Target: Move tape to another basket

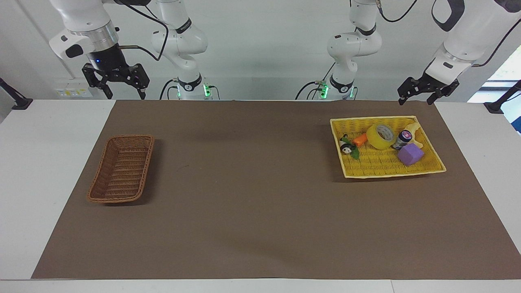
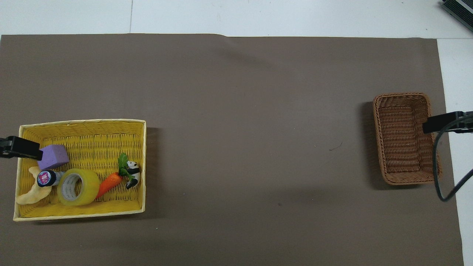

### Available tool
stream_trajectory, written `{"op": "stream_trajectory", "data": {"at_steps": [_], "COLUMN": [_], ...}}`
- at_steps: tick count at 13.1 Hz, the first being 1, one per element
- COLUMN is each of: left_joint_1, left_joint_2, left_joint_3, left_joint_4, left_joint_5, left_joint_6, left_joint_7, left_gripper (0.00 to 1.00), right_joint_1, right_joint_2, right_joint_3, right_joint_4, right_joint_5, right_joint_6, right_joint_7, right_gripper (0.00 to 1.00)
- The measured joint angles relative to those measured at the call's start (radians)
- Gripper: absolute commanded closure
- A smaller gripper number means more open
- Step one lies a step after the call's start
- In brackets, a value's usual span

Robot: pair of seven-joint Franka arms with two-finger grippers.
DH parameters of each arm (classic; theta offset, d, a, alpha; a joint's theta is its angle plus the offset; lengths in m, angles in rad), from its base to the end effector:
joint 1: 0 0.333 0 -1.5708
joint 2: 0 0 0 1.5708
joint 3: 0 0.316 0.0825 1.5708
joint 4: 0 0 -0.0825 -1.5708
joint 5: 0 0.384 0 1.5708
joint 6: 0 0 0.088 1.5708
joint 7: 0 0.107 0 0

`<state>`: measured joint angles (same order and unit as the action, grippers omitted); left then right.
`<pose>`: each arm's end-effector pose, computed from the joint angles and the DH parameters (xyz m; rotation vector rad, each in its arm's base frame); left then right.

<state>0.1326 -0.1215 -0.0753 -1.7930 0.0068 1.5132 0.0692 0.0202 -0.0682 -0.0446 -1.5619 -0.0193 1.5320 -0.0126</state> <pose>0.5033 0.0277 0.5804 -3.1258 0.0168 0.2496 0.5291 -0.0160 0.6621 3.1240 -0.0201 0.0592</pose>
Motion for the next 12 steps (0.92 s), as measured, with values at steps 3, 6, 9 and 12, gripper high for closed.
{"op": "stream_trajectory", "data": {"at_steps": [3, 6, 9, 12], "left_joint_1": [0.084, 0.129, 0.141, 0.157], "left_joint_2": [-0.031, -0.067, -0.080, -0.098], "left_joint_3": [0.003, 0.005, 0.004, 0.006], "left_joint_4": [-0.158, -0.310, -0.431, -0.574], "left_joint_5": [0.000, -0.002, -0.004, -0.019], "left_joint_6": [0.090, 0.211, 0.308, 0.449], "left_joint_7": [0.000, -0.012, -0.050, -0.053], "left_gripper": [0.00, 0.07, 0.17, 0.29], "right_joint_1": [0.000, 0.000, 0.000, 0.000], "right_joint_2": [0.000, 0.000, 0.000, 0.000], "right_joint_3": [0.000, 0.000, 0.000, 0.000], "right_joint_4": [0.000, 0.000, 0.000, 0.000], "right_joint_5": [0.000, 0.000, 0.000, 0.000], "right_joint_6": [0.000, 0.000, 0.000, 0.000], "right_joint_7": [0.000, 0.000, 0.000, 0.000], "right_gripper": [0.00, 0.00, 0.00, 0.00]}}
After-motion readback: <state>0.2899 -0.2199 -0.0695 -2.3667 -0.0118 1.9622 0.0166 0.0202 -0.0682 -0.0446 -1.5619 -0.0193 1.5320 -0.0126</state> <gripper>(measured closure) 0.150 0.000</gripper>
